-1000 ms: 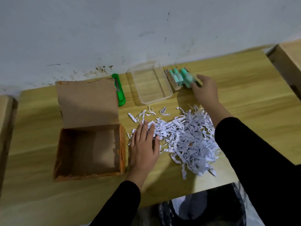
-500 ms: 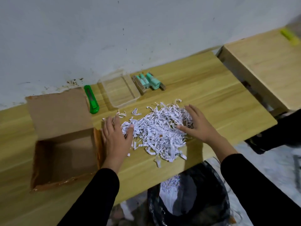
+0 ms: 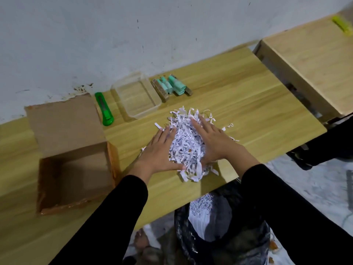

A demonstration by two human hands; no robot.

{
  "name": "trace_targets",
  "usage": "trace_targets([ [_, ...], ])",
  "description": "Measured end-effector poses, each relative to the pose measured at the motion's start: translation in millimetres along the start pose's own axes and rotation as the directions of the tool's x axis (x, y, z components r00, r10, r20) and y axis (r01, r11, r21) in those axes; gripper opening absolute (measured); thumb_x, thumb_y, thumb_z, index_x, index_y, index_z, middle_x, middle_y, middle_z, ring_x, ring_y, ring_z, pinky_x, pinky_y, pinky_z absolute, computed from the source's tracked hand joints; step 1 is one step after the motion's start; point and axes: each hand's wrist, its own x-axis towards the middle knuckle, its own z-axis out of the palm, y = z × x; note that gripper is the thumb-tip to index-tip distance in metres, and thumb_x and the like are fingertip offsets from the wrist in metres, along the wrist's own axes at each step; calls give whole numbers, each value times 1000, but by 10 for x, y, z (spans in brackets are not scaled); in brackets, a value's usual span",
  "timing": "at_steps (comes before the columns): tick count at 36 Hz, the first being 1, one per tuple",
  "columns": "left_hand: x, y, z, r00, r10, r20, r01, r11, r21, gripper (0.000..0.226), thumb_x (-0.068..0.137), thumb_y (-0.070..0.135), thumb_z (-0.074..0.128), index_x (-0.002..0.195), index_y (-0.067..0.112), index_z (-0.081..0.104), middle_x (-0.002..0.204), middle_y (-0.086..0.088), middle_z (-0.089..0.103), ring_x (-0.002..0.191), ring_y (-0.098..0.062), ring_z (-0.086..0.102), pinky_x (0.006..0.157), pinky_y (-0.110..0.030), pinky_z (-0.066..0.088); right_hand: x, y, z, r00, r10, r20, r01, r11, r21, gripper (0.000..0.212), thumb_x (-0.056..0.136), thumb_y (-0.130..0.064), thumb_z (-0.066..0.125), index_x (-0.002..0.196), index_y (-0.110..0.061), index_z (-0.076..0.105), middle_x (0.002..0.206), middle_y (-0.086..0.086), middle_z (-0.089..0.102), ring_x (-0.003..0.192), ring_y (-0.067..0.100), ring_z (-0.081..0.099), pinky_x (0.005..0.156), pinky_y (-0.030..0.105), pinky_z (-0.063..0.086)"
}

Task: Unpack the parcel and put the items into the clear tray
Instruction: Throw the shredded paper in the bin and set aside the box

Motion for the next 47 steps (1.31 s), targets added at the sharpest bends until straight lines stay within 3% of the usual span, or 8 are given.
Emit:
trace_targets([
  [6, 128, 77, 2, 993, 26, -113, -16, 996, 84, 101, 77, 62, 58, 149, 21, 1, 154, -6, 16, 139, -27, 19, 114, -40, 21, 134, -18, -71, 1000, -13, 12, 14, 998, -57, 121, 64, -36, 80, 147, -30, -8, 151, 11, 15, 135, 36, 20, 107, 52, 34],
  [10, 116, 144, 96, 980, 42, -193, -28, 997, 76, 77, 86, 42, 57, 146, 11, 21, 137, -11, 34, 123, -29, 35, 105, -38, 33, 123, -67, -50, 1000, -5, 27, 0, 983, 183, 91, 73, -14, 72, 144, -25, 17, 143, 13, 24, 128, 36, 32, 101, 46, 40],
  [14, 58, 238, 196, 977, -17, -213, 20, 1000, 13, 57, 89, 21, 56, 138, 5, 32, 136, -13, 35, 120, -32, 43, 94, -38, 40, 44, -165, -4, 999, 37, 7, -37, 954, 297, 71, 77, 1, 59, 140, -18, 30, 135, 14, 36, 118, 35, 45, 89, 43, 46],
  [18, 17, 325, 236, 987, -53, -154, 38, 994, -103, 45, 91, 12, 51, 134, 6, 35, 138, -13, 33, 109, -37, 51, 82, -47, 45, -106, -214, 4, 995, 83, -52, -62, 942, 330, 56, 78, 5, 51, 132, -9, 42, 124, 18, 47, 115, 34, 47, 76, 30, 37],
  [24, -7, 620, 297, 980, 49, -195, -91, 972, -216, 42, 87, 5, 50, 128, 6, 41, 125, -11, 44, 97, -31, 52, 80, -45, 47, -513, -114, -32, 973, 201, -112, -136, 894, 427, 60, 78, 4, 56, 133, -13, 42, 117, 15, 48, 107, 30, 50, 77, 27, 36],
  [30, -46, 1160, 459, 972, 211, -102, -227, 954, -196, 38, 90, 6, 49, 127, 9, 42, 122, -6, 44, 76, -25, 52, 60, -32, 37, -1165, 104, 103, 907, 414, -73, -330, 809, 486, 61, 74, 8, 56, 130, -13, 44, 105, 8, 46, 104, 32, 52, 79, 32, 45],
  [35, -191, 1600, 777, 930, 366, 23, -360, 923, -136, 50, 89, 11, 52, 135, 10, 32, 130, -5, 38, 79, -23, 50, 64, -33, 38, -1829, 215, 386, 824, 564, -51, -459, 718, 523, 64, 72, 5, 60, 130, -14, 42, 124, 14, 47, 115, 33, 49, 81, 32, 42],
  [47, -604, 1948, 1701, 834, 476, 280, -478, 876, -64, 40, 89, 12, 52, 126, 9, 38, 125, -11, 37, 102, -33, 51, 77, -42, 45, -2634, 157, 1560, 641, 759, 115, -648, 454, 612, 58, 76, -9, 65, 127, -21, 42, 105, 4, 40, 102, 28, 52, 77, 32, 48],
])
